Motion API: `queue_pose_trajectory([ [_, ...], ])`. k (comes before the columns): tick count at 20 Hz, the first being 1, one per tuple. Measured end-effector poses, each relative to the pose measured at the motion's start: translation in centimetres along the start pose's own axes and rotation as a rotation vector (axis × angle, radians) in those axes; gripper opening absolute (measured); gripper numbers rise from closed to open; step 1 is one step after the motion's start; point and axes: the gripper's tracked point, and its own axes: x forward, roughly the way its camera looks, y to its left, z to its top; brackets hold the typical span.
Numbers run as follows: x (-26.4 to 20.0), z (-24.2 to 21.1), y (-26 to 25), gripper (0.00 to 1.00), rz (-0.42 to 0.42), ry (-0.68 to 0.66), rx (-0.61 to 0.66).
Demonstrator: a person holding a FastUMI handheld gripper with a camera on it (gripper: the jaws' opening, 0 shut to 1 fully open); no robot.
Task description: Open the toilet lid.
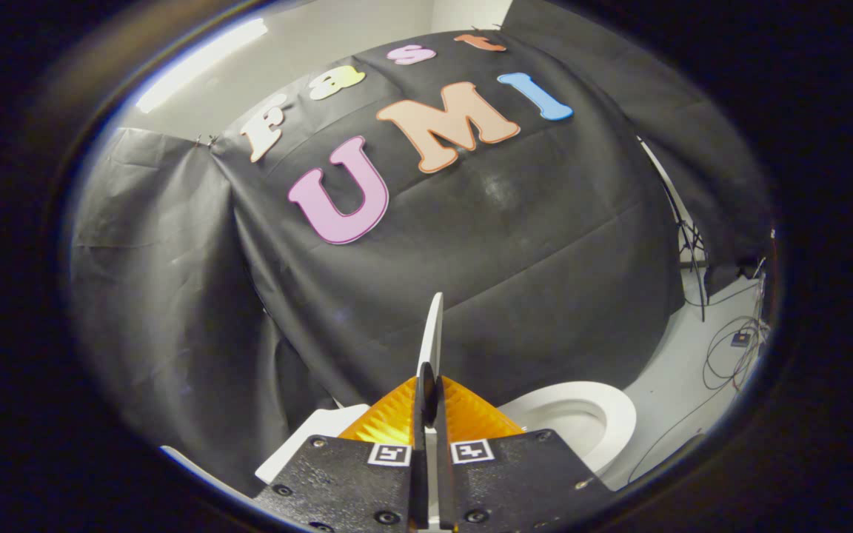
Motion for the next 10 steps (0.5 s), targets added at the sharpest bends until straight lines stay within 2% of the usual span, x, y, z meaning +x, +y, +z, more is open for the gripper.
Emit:
queue_pose_trajectory([
  [3, 0.3, -0.1, 1.7, 0.05, -0.027, 0.004, -0.126],
  [6, 0.6, 0.1, 4.1, 0.05, -0.013, 0.022, -0.230],
  [10, 0.7, -0.2, 7.0, 0.05, 0.009, 0.011, -0.292],
])
